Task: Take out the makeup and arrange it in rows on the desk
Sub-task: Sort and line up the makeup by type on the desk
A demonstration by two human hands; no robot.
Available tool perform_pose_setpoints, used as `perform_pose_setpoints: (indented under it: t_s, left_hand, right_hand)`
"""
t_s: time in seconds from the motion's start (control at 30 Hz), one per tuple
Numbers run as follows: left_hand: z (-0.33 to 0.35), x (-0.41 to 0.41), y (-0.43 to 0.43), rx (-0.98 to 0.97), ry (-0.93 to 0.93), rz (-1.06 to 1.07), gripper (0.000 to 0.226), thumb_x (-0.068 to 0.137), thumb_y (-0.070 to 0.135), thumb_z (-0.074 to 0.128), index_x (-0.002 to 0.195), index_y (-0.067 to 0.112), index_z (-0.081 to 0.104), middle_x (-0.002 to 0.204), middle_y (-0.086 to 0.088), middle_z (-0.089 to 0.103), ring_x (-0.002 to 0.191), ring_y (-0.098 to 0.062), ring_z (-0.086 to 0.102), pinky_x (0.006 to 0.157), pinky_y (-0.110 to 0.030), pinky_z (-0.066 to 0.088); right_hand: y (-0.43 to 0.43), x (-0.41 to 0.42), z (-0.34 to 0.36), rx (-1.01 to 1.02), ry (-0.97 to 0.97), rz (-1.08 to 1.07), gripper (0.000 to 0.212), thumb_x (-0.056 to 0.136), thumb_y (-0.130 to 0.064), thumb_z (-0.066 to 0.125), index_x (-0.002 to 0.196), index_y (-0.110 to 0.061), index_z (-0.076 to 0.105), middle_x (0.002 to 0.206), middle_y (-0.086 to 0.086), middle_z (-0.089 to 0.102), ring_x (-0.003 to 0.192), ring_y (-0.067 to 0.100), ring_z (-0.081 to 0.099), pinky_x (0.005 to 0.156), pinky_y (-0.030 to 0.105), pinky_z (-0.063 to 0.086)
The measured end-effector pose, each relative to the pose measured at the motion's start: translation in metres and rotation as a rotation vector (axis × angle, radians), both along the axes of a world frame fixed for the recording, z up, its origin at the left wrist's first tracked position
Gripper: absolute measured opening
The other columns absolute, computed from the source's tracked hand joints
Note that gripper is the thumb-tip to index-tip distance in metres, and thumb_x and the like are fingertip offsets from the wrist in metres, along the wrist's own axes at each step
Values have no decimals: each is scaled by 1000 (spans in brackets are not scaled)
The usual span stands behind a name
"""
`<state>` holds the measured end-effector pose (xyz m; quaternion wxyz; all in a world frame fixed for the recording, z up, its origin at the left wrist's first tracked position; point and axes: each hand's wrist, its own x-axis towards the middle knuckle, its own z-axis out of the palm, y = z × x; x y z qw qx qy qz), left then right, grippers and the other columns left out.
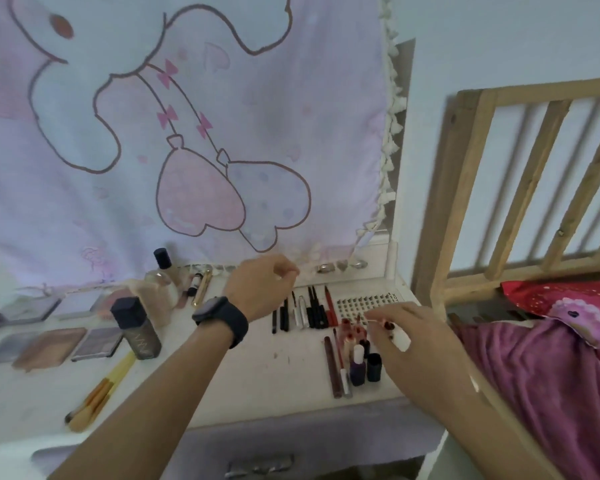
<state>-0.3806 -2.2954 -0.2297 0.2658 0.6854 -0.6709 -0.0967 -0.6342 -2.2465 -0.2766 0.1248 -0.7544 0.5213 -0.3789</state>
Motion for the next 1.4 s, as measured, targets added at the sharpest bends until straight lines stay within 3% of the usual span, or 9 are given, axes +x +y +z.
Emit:
perform_pose_setpoints:
  t_s: [0.1, 0.23, 0.43, 0.6, 0.83, 0.97, 1.13, 1.3, 1.4]
  left_hand:
    - [-29, 40, 20, -3, 58, 129, 19, 98, 31, 53, 109, 33, 69, 115, 14, 67, 99, -8, 59, 84, -25, 46]
    - [-79, 85, 44, 107, -18, 254, 25, 97, 31, 51, 120, 35, 62, 132, 2, 58, 114, -19, 56, 96, -38, 48]
    - [-109, 111, 51, 155, -136, 257, 42, 101, 28, 45, 143, 28, 44, 156, -5, 32, 142, -26, 29, 110, -41, 36]
    - [-111, 125, 25, 188, -181, 236, 46, 103, 31, 40, 149, 28, 36, 159, -11, 24, 145, -29, 23, 110, -43, 38]
    - [-111, 136, -7, 223, -256, 274, 45, 106, 30, 32, 146, 11, 36, 162, -15, 18, 151, -31, 11, 117, -45, 26]
    - [-112, 129, -5, 200, -324, 297, 38, 107, 24, 32, 140, 7, 42, 149, -12, 39, 142, -30, 27, 100, -42, 44]
    - [-106, 117, 10, 153, -271, 348, 38, 100, 10, 45, 138, 10, 46, 129, -14, 48, 109, -33, 54, 81, -41, 49]
    - [-99, 105, 33, 166, -130, 397, 32, 93, 7, 51, 124, 11, 57, 114, -13, 63, 102, -32, 59, 82, -38, 49]
    - [-104, 103, 54, 118, 134, 369, 39, 92, 6, 56, 129, 17, 62, 122, -5, 68, 114, -24, 61, 95, -30, 46]
  right_hand:
    - [6, 41, 9, -42, 46, 131, 18, 95, -30, 63, 110, -33, 72, 107, -26, 55, 103, 0, 50, 87, 9, 32]
    - [7, 108, -11, 47, 204, 326, 26, 100, -33, 54, 124, -32, 64, 126, -18, 56, 121, 6, 46, 102, 22, 38]
    - [-3, 175, -69, 147, 475, 423, 46, 104, -43, 37, 147, -32, 43, 157, -7, 38, 146, 15, 28, 119, 34, 26]
    - [-2, 182, -97, 67, 460, 385, 56, 101, -52, 21, 150, -33, 42, 160, -7, 35, 149, 13, 27, 120, 28, 13]
    - [-4, 185, -104, -13, 408, 335, 49, 99, -48, 38, 137, -28, 60, 146, -4, 56, 137, 15, 47, 115, 30, 31]
    - [-6, 186, -105, -38, 396, 327, 47, 98, -46, 41, 135, -28, 62, 144, -4, 57, 136, 15, 48, 114, 31, 34]
    - [-5, 185, -104, -45, 372, 329, 50, 98, -48, 36, 136, -27, 61, 145, -3, 56, 138, 16, 47, 114, 32, 34]
    - [-3, 183, -102, -21, 324, 339, 53, 97, -49, 34, 134, -25, 63, 144, -2, 57, 137, 17, 48, 115, 35, 38]
    - [0, 180, -95, 57, 212, 327, 44, 100, -42, 47, 137, -23, 58, 141, -5, 57, 132, 13, 49, 110, 34, 43]
